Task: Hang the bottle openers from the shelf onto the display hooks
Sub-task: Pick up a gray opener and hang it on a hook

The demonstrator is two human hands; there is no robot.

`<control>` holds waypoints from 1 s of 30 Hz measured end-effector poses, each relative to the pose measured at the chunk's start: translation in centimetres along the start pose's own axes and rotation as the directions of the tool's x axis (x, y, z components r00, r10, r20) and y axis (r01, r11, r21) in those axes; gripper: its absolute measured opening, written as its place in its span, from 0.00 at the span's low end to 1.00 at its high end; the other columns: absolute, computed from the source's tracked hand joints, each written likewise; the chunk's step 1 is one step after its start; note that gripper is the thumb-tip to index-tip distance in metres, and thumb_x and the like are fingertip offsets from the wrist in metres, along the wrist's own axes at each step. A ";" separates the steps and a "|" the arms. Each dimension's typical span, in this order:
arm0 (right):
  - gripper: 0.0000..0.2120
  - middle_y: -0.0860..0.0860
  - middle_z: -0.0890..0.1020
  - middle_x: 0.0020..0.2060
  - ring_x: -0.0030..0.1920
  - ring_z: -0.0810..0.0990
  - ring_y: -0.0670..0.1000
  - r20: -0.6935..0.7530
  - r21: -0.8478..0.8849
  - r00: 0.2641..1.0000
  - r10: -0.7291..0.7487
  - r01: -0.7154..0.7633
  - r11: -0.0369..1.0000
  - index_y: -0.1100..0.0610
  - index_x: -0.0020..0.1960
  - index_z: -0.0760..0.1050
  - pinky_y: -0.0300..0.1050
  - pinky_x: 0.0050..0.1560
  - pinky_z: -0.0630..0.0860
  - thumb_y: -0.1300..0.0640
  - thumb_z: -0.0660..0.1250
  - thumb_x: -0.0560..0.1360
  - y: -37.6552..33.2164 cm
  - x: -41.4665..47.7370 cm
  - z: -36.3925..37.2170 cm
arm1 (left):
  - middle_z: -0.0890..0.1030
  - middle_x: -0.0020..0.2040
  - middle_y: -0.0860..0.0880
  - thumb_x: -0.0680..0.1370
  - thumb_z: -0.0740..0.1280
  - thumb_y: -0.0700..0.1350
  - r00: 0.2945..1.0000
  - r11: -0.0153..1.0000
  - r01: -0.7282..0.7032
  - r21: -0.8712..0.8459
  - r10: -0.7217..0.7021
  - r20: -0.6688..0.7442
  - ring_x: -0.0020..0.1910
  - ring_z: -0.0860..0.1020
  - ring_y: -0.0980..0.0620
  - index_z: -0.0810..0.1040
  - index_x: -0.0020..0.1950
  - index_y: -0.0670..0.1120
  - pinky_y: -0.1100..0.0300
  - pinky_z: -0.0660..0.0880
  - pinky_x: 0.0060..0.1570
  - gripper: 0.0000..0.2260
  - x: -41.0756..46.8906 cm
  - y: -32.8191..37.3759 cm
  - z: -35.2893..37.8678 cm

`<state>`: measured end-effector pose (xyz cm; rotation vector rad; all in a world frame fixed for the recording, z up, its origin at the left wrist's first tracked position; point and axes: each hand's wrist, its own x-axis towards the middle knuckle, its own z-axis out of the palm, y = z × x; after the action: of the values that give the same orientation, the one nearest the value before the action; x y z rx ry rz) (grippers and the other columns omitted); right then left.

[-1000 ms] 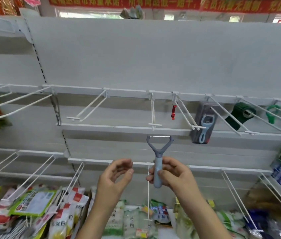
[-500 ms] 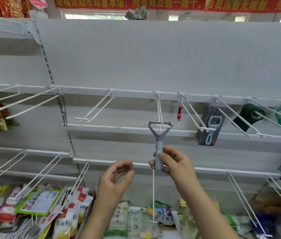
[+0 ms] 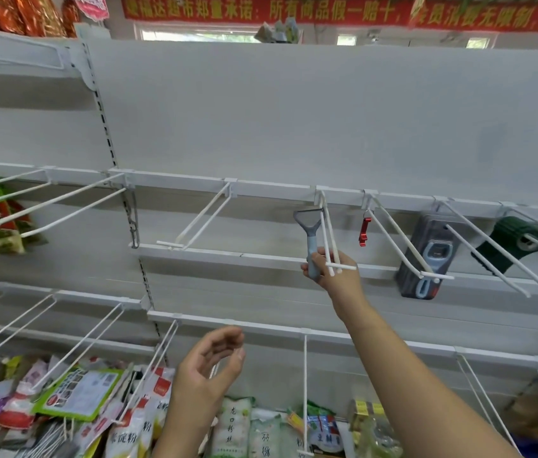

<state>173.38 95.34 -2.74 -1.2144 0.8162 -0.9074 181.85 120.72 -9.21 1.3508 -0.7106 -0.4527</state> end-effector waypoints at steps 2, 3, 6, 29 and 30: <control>0.04 0.58 0.83 0.41 0.43 0.84 0.58 -0.017 -0.005 1.000 0.026 -0.026 1.000 0.58 0.48 0.78 0.58 0.57 0.81 0.66 0.68 0.78 -0.5 1.4 0.8 | 0.87 0.52 0.47 0.75 0.72 0.31 1.000 1.000 -0.001 0.004 0.001 -0.010 0.53 0.84 0.51 0.83 0.57 0.44 0.66 0.79 0.54 0.14 0.4 -0.2 -0.5; 0.04 0.59 0.83 0.42 0.42 0.84 0.57 -0.029 -0.021 0.999 0.042 -0.042 0.999 0.58 0.48 0.78 0.57 0.56 0.82 0.66 0.68 0.78 -0.7 2.1 1.1 | 0.87 0.51 0.47 0.75 0.71 0.31 1.000 1.000 -0.001 0.007 0.001 -0.015 0.52 0.84 0.50 0.83 0.57 0.44 0.65 0.79 0.54 0.13 0.6 -0.2 -0.7; 0.06 0.58 0.82 0.42 0.43 0.84 0.57 -0.047 -0.074 0.998 0.041 -0.045 0.996 0.57 0.47 0.77 0.56 0.55 0.81 0.67 0.67 0.78 -0.7 3.5 1.7 | 0.87 0.51 0.46 0.75 0.71 0.31 1.000 1.000 0.005 0.001 -0.005 -0.026 0.53 0.84 0.50 0.83 0.57 0.44 0.63 0.79 0.57 0.14 1.0 -0.3 -1.1; 0.14 0.51 0.83 0.57 0.56 0.82 0.49 -0.066 -0.157 0.987 -0.148 0.136 0.978 0.54 0.62 0.78 0.33 0.52 0.78 0.63 0.70 0.77 3.4 -11.0 -6.9 | 0.86 0.54 0.52 0.73 0.75 0.46 0.968 0.996 -0.012 -0.084 0.033 0.248 0.55 0.83 0.57 0.82 0.59 0.48 0.69 0.77 0.53 0.14 0.1 0.2 5.5; 0.12 0.52 0.85 0.55 0.56 0.83 0.50 -0.070 -0.145 0.984 -0.164 0.153 0.978 0.53 0.59 0.79 0.36 0.53 0.79 0.64 0.70 0.77 3.7 -12.5 -7.7 | 0.86 0.55 0.52 0.70 0.74 0.51 0.961 0.996 -0.022 -0.090 0.046 0.274 0.56 0.83 0.56 0.81 0.59 0.48 0.69 0.77 0.54 0.19 -0.2 0.2 6.3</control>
<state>161.68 103.85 -7.13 -1.3866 0.8678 -1.0495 177.30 116.34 -8.63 1.2044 -0.9319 -0.6456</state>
